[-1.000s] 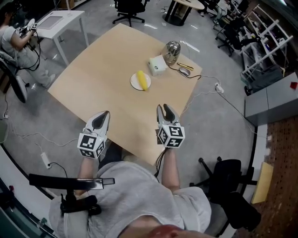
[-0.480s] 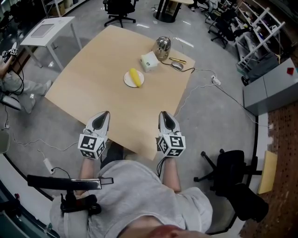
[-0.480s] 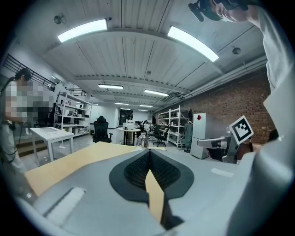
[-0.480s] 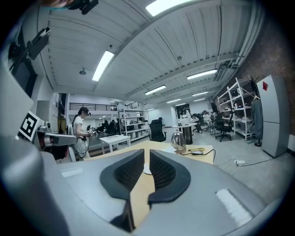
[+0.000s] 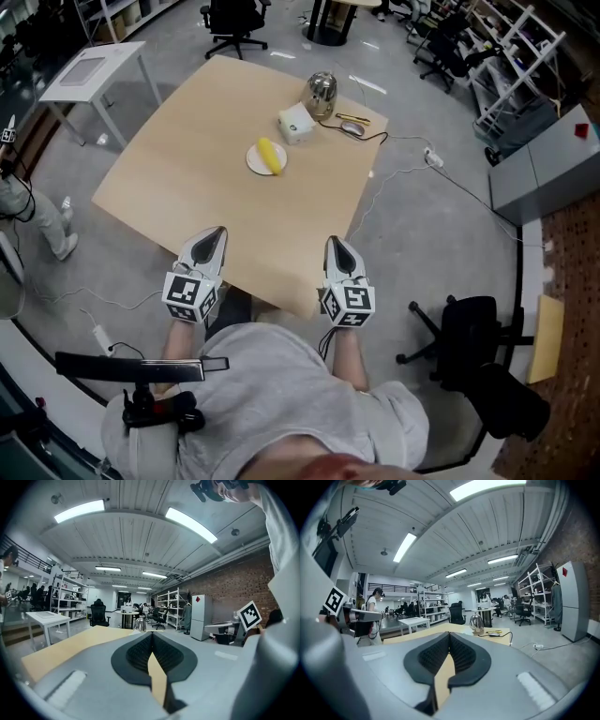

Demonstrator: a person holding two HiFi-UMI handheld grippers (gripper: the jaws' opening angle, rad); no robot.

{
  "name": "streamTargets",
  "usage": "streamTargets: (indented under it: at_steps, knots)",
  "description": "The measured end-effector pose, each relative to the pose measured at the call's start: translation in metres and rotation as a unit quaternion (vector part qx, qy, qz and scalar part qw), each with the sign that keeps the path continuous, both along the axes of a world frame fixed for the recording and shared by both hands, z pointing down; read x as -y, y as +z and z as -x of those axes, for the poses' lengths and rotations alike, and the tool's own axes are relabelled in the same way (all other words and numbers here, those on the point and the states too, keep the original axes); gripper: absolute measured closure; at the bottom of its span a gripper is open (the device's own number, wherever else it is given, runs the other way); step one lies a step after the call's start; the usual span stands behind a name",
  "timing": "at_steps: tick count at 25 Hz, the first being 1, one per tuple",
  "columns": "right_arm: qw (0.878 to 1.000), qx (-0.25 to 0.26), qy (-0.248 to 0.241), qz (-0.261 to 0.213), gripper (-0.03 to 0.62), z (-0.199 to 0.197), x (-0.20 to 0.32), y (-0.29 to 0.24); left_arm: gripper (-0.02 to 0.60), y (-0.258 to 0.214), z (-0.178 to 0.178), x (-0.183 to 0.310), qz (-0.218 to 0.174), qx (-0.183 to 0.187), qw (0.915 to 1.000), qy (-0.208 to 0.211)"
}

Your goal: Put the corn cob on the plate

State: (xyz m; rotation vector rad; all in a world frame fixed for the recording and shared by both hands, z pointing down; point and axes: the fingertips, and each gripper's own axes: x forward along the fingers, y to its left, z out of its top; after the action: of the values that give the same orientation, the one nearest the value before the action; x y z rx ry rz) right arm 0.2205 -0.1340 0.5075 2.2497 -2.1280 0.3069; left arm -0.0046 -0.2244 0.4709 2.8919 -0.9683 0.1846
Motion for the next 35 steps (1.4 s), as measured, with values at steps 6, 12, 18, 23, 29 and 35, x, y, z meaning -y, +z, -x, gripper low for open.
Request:
streamTargets:
  at_steps: [6,12,18,23,29,35]
  knots:
    - [1.0,0.004,0.001,0.001,0.588,0.002,-0.011,0.001,0.561,0.0,0.003,0.001,-0.003,-0.001,1.0,-0.002]
    - [1.0,0.006,0.007,0.0,0.588,0.003,-0.014,0.004,0.561,0.002,0.004,0.001,-0.004,0.001,1.0,0.0]
    - [1.0,0.002,0.0,0.0,0.588,0.006,-0.011,0.003,0.561,0.001,0.005,0.002,-0.006,0.0,1.0,-0.002]
    - [1.0,0.006,-0.008,0.001,0.588,0.014,-0.012,0.003,0.561,0.0,0.01,-0.001,-0.006,0.0,1.0,-0.004]
    - [1.0,0.01,-0.013,0.0,0.588,0.018,-0.01,0.002,0.561,-0.002,0.014,-0.002,-0.006,0.001,1.0,-0.004]
    - [1.0,0.013,-0.018,0.003,0.588,0.02,-0.005,0.012,0.561,0.005,0.015,0.001,-0.007,-0.001,0.9999,-0.007]
